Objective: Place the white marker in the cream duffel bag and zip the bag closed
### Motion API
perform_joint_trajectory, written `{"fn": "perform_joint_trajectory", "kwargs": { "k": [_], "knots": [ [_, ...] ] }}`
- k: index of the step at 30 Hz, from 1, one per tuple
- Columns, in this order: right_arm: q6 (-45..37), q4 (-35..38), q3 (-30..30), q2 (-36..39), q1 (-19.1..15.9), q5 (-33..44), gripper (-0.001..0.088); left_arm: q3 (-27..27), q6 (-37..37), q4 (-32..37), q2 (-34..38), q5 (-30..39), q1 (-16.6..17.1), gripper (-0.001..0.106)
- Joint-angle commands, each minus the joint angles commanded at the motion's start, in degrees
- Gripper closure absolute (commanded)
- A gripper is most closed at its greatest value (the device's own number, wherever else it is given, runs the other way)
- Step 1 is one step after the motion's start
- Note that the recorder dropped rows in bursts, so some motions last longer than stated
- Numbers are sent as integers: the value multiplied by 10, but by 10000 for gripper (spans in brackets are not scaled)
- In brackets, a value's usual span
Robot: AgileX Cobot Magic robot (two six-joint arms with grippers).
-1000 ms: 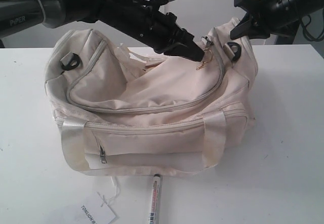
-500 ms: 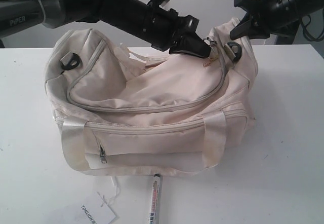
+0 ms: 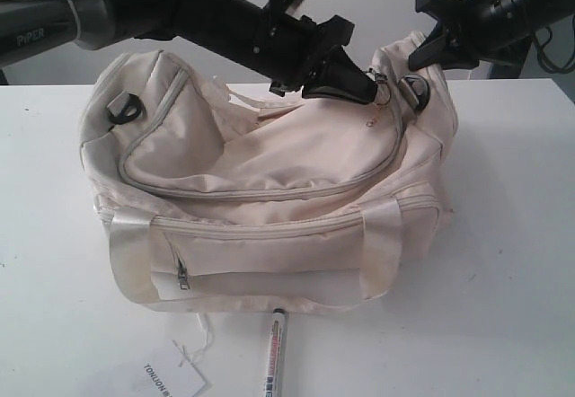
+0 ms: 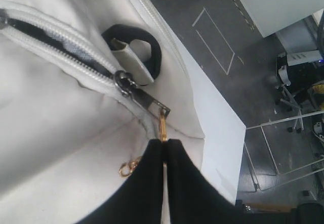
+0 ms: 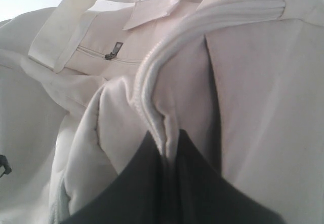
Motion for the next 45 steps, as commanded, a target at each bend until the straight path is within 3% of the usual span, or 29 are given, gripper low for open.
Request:
{"fn": "perform_joint_trajectory", "kwargs": {
  "k": [4, 8, 18, 27, 32, 45],
  "knots": [
    [0, 0, 0, 0, 0, 0, 838, 0, 5, 8, 0, 4, 0, 1053],
    [0, 0, 0, 0, 0, 0, 838, 0, 76, 7, 0, 11, 0, 1053],
    [0, 0, 0, 0, 0, -8, 838, 0, 97, 7, 0, 10, 0, 1053],
    [4, 0, 0, 0, 0, 8, 838, -1, 180, -3, -7, -27, 0, 1053],
    [4, 6, 0, -1, 0, 17, 838, -1, 182, -1, -18, -46, 0, 1053],
    [4, 78, 0, -4, 6, 15, 838, -1, 174, 9, -19, -6, -16, 1053]
  ]
}}
